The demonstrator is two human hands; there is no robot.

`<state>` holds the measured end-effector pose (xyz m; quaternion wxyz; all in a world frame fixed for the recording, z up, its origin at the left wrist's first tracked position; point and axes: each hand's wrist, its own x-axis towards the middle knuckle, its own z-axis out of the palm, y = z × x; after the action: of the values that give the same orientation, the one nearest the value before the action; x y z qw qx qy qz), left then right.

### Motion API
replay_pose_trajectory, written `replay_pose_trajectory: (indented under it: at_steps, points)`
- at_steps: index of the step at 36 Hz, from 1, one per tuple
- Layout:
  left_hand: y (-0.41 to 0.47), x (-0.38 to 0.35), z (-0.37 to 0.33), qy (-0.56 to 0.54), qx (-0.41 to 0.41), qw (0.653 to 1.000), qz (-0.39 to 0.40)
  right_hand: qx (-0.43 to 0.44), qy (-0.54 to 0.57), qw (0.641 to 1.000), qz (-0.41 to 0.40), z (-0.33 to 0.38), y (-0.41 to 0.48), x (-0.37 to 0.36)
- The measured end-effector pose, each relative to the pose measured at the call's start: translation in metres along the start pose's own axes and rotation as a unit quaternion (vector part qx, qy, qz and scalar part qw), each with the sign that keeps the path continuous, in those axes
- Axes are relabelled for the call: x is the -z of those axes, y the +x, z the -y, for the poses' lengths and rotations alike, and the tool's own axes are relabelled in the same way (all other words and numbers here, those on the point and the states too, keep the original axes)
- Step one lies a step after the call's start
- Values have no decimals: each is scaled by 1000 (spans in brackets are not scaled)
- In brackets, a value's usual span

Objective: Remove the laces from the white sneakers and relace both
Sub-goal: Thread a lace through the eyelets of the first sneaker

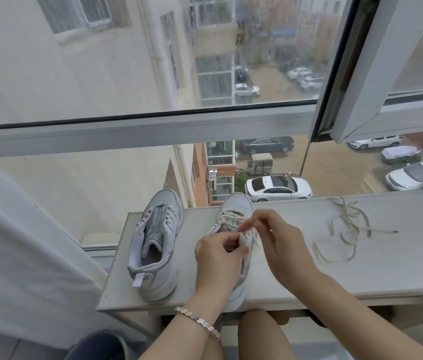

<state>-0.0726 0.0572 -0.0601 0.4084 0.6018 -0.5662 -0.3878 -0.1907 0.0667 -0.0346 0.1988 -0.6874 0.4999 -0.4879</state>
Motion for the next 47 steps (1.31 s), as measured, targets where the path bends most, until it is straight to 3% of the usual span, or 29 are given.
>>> replay_pose_trajectory:
  at_steps: [6,8,9,10,12,14,15,19,25,35,40,45,47]
  points:
    - [0,-2,1,-20,4,1000,-14,70,255,953,-150,46,5,54]
    - [0,-1,1,-20,4,1000,-12,-7,201,963,-178,39,13,78]
    - [0,-1,1,-20,4,1000,-10,-72,96,979,-164,30,18,85]
    - [0,0,1,-21,4,1000,-7,-144,-48,984,-96,17,22,89]
    - [-1,1,2,-23,0,1000,2,-268,-262,918,127,-4,23,87]
    - [-2,2,3,-22,1,1000,7,-270,-312,876,250,-18,17,70]
    - [-2,2,4,-19,2,1000,8,-253,-288,886,262,-22,13,59]
    - [-2,3,2,-15,-2,1000,14,-194,-152,943,223,-24,6,20]
    - [-3,3,0,-16,2,999,29,-184,-167,950,190,-25,3,-9]
    - [-1,0,1,-25,23,999,11,30,-95,992,76,4,-8,33]
    - [-3,-3,-1,-27,4,1000,-8,-73,-99,992,31,-6,-9,47]
    - [-8,3,2,-44,-14,999,-5,-184,-180,966,-16,-27,-11,52]
    - [-10,7,5,-20,-60,997,-36,-236,-201,951,3,-34,-12,51]
